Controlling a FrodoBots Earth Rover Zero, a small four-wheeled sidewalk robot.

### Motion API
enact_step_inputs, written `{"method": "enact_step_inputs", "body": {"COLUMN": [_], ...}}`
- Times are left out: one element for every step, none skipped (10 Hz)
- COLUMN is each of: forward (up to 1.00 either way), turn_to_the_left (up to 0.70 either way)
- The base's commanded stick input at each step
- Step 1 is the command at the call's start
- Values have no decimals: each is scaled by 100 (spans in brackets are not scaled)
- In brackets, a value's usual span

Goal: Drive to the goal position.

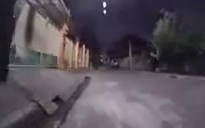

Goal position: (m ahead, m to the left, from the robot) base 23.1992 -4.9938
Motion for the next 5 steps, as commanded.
{"method": "enact_step_inputs", "body": {"forward": [70,70,70,70,70], "turn_to_the_left": [-16,0,0,0,0]}}
